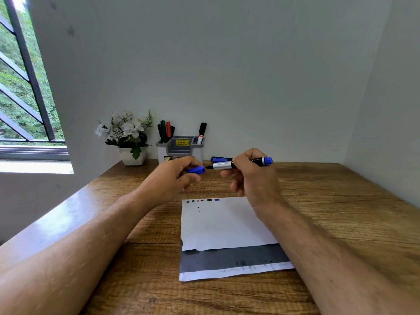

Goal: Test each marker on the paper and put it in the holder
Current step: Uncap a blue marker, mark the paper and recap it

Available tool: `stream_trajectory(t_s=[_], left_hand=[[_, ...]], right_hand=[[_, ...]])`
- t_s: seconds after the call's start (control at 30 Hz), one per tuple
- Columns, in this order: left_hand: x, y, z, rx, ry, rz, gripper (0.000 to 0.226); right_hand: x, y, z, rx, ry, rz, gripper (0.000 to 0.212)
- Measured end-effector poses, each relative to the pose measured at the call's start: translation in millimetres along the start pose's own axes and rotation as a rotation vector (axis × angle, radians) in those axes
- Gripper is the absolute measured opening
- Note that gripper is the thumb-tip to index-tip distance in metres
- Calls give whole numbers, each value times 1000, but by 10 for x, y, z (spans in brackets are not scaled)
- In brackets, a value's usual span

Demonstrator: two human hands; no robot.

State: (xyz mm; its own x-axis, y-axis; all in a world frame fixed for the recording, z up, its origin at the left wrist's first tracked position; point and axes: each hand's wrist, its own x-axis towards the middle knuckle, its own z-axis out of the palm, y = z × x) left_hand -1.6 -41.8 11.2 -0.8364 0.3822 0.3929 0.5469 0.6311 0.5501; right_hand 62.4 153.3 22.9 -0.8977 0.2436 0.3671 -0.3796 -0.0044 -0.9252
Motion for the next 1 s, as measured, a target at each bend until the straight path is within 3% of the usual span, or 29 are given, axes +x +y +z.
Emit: stream_trajectory(t_s=[0.27,0.53,0.67,0.8,1.0], left_hand=[[5,-3,-7,-69,-28,16,19],[13,2,-5,26,-29,41,16],[25,-16,-25,28,-23,36,12],[12,-24,-60,76,-59,46,17],[4,43,-63,119,-87,58,14]], right_hand=[[21,21,11,-18,-3,44,15],[59,39,-12,1,-33,63,12],[111,49,-48,93,-34,178,15],[122,96,-83,8,-57,304,14],[87,130,-79,-23,-57,261,10]])
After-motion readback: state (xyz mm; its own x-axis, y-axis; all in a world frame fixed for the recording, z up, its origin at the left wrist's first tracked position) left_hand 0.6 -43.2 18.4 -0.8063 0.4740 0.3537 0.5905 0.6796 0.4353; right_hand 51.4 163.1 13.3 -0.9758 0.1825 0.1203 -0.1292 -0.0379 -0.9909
